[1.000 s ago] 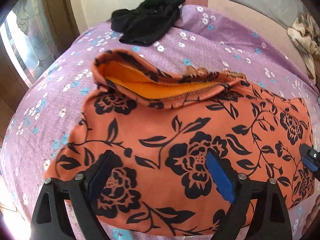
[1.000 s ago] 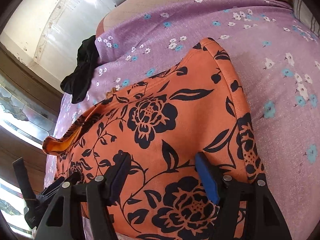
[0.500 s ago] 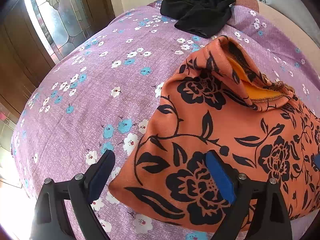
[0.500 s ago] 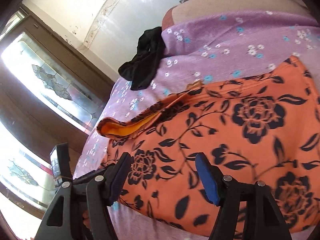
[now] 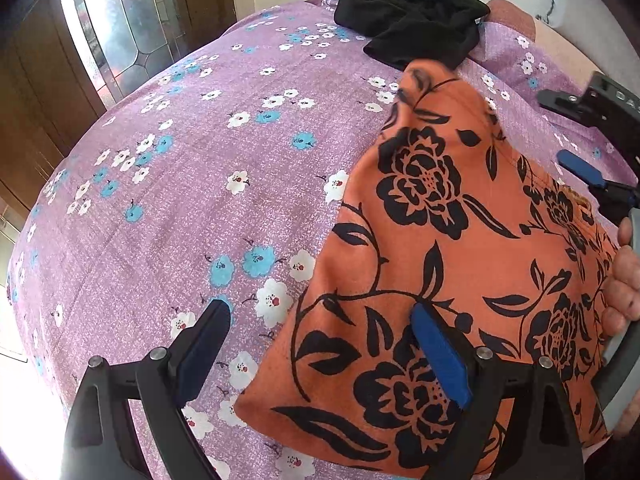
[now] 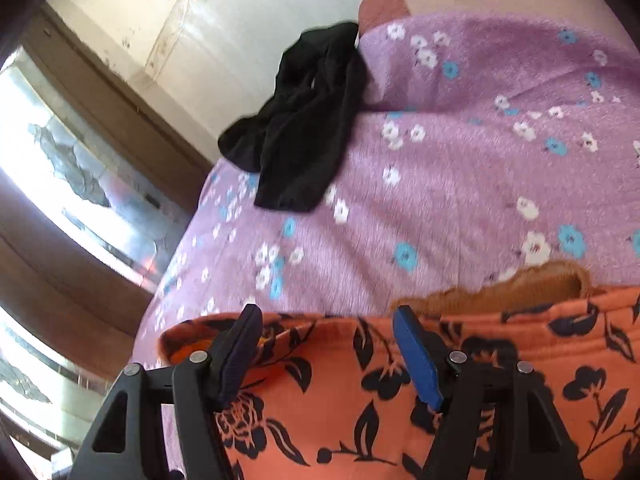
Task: Fold small clothes
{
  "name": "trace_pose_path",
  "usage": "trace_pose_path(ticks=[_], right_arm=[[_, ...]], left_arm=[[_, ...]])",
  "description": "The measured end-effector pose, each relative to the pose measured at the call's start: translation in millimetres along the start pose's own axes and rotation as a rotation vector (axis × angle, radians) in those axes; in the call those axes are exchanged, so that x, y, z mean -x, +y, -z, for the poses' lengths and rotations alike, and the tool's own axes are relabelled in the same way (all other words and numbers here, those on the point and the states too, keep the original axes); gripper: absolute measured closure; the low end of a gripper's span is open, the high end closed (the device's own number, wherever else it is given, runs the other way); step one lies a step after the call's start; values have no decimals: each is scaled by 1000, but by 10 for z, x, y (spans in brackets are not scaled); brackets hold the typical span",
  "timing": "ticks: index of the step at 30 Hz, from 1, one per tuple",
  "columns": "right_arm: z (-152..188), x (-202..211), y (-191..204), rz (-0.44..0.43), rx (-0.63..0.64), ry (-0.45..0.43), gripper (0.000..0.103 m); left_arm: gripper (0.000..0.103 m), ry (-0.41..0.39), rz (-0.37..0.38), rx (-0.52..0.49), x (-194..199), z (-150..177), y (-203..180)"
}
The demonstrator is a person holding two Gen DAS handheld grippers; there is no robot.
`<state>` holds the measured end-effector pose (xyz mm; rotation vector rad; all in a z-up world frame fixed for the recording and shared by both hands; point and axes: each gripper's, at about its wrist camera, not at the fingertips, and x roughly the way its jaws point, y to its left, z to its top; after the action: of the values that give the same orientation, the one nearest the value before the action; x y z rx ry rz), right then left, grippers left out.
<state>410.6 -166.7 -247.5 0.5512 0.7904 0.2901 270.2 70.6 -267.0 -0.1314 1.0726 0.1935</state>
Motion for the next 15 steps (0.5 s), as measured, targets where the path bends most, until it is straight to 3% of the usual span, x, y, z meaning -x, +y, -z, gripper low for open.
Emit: trace_pose_path(ticks=[3,8,12,15], right_arm=[[17,326,-53,52,41,-24,32],[349,1065,-357,190,115,12,32],[741,1698,-620,247,109,9,32],[1008,2043,-837,242,40,-3,32]], left_arm=[[11,-10,2,16,14,-30,-4],[11,-44,10,-2,110,-42,-142],[11,-178,-10,-119,375,95,-447],[11,-177,39,-217,422,232,-702]])
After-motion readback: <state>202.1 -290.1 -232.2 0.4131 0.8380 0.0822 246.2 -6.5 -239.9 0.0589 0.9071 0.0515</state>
